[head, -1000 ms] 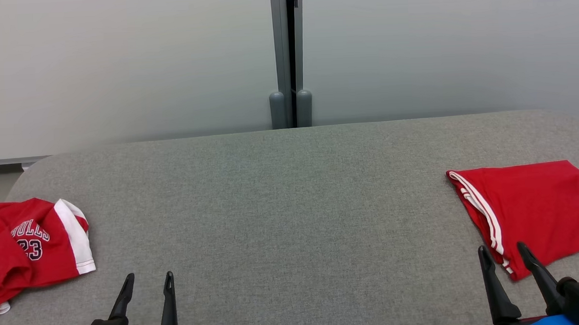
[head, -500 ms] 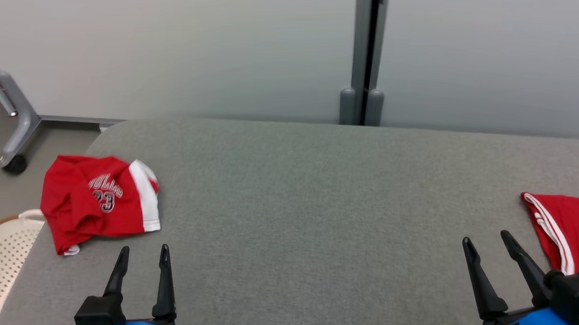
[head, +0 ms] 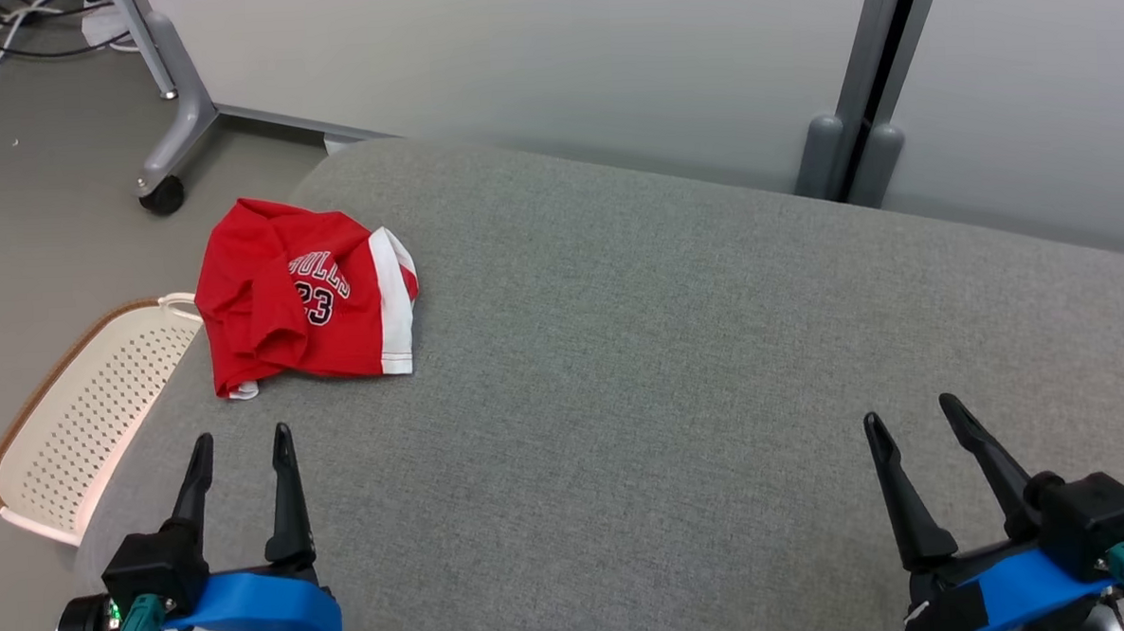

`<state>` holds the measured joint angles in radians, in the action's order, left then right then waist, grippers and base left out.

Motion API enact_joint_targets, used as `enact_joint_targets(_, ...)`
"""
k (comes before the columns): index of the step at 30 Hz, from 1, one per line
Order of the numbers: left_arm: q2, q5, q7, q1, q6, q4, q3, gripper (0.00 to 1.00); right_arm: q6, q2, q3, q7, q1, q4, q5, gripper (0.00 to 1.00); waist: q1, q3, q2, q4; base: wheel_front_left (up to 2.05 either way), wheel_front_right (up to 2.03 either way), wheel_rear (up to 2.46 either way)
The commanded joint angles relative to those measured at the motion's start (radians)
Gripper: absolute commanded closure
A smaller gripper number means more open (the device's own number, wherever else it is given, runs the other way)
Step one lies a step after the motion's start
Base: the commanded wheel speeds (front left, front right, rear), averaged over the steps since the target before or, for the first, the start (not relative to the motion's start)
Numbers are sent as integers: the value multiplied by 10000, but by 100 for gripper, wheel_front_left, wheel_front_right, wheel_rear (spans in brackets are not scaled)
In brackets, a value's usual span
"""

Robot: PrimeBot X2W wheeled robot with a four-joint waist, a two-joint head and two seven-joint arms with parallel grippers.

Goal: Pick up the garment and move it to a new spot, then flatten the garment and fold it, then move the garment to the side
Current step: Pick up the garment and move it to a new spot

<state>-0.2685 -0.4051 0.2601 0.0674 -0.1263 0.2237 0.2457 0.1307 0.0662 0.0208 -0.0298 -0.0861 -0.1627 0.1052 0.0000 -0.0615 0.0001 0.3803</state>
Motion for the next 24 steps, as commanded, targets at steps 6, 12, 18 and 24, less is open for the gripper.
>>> enact_joint_targets(6,440,-57,50,1444,415,870,-106,0,1,446,99,-318,763,-471,-125,0,0,-1457,-1,-185,0,0,0)
enact_joint_targets(12,783,-320,53,3107,885,2498,-457,0,1,674,156,-517,1384,-798,-198,0,0,-2755,-1,-571,0,0,0)
enact_joint_targets(18,726,-529,49,5030,1315,5022,-976,0,1,877,125,-591,1948,-936,-247,0,0,-3959,-1,-996,0,0,0)
enact_joint_targets(24,662,-841,24,6291,1681,7394,-1232,0,1,982,-26,-526,2264,-952,-247,0,0,-4545,-1,-1247,0,0,0)
